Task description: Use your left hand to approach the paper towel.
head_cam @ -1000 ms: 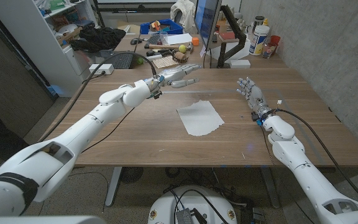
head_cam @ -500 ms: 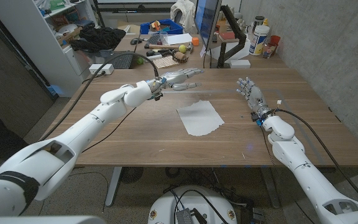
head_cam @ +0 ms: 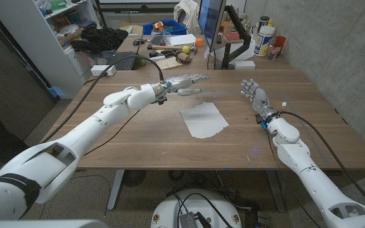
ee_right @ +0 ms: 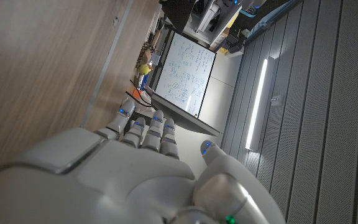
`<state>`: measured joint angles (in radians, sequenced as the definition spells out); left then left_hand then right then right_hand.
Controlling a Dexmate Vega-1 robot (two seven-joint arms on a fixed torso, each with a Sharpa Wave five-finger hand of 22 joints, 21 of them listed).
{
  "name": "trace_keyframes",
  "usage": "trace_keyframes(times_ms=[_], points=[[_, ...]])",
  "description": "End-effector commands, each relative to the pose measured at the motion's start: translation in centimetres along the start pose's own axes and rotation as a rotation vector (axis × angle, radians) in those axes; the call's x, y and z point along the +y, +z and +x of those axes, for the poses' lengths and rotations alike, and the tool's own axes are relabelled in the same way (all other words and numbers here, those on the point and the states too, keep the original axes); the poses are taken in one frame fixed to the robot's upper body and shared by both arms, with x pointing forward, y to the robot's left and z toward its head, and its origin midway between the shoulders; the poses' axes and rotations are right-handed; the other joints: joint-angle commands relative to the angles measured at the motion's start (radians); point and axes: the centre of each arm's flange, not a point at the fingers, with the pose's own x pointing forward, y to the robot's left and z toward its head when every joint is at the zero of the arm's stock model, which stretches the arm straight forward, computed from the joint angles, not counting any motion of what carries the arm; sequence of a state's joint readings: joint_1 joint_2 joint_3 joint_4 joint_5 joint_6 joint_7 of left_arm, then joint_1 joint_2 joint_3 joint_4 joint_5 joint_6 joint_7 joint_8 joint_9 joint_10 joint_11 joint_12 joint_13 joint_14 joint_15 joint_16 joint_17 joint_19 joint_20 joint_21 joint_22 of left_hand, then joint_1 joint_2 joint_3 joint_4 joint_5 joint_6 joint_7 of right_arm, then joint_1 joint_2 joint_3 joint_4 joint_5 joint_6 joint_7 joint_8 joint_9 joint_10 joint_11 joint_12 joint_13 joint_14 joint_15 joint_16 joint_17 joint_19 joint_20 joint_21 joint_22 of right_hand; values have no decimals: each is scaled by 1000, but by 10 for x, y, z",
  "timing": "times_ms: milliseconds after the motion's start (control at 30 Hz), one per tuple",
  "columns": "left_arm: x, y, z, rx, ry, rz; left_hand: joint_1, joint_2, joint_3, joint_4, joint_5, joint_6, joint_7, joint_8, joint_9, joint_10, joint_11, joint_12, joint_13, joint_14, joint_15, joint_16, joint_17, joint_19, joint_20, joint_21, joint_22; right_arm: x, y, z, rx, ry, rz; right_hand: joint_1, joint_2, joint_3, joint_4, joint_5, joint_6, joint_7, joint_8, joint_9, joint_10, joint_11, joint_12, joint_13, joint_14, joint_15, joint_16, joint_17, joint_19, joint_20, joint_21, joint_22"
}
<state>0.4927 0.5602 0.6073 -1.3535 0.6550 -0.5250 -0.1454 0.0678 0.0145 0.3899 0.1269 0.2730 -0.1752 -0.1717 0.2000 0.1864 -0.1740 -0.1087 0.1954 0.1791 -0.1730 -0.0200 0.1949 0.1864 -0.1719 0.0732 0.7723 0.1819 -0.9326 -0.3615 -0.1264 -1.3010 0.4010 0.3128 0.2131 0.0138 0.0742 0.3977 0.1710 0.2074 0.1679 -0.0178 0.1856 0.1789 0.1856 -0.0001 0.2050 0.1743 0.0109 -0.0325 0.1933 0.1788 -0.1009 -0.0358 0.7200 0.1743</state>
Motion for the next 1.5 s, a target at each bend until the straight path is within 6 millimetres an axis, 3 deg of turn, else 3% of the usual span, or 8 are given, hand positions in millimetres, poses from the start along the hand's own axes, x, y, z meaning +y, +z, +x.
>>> trace_keyframes(times_ms=[33, 1500], points=[[-8, 1, -1, -1, -42, 16, 2, -12, -1, -2, 5, -56, -7, 0, 2, -72, -5, -4, 3, -95, 2, -1, -1, -199, 2, -7, 0, 2, -2, -1, 5, 0, -1, 9, 90, 4, 2, 3, 5, 0, 3, 4, 8, -3, -1, 5, 0, -24, -3, 2, 6, -75, -3, 4], [-25, 8, 0, 12, -132, 51, 12, -16, -9, -6, 16, -63, -7, -1, 2, -78, -3, -5, 4, -101, 2, -2, -1, -203, 0, -21, 1, 1, -6, -1, 18, 8, 0, 9, 89, 4, 2, 4, 4, 2, 3, 4, 8, -2, -1, 5, 1, -23, -3, 2, 11, -74, -15, 4]])
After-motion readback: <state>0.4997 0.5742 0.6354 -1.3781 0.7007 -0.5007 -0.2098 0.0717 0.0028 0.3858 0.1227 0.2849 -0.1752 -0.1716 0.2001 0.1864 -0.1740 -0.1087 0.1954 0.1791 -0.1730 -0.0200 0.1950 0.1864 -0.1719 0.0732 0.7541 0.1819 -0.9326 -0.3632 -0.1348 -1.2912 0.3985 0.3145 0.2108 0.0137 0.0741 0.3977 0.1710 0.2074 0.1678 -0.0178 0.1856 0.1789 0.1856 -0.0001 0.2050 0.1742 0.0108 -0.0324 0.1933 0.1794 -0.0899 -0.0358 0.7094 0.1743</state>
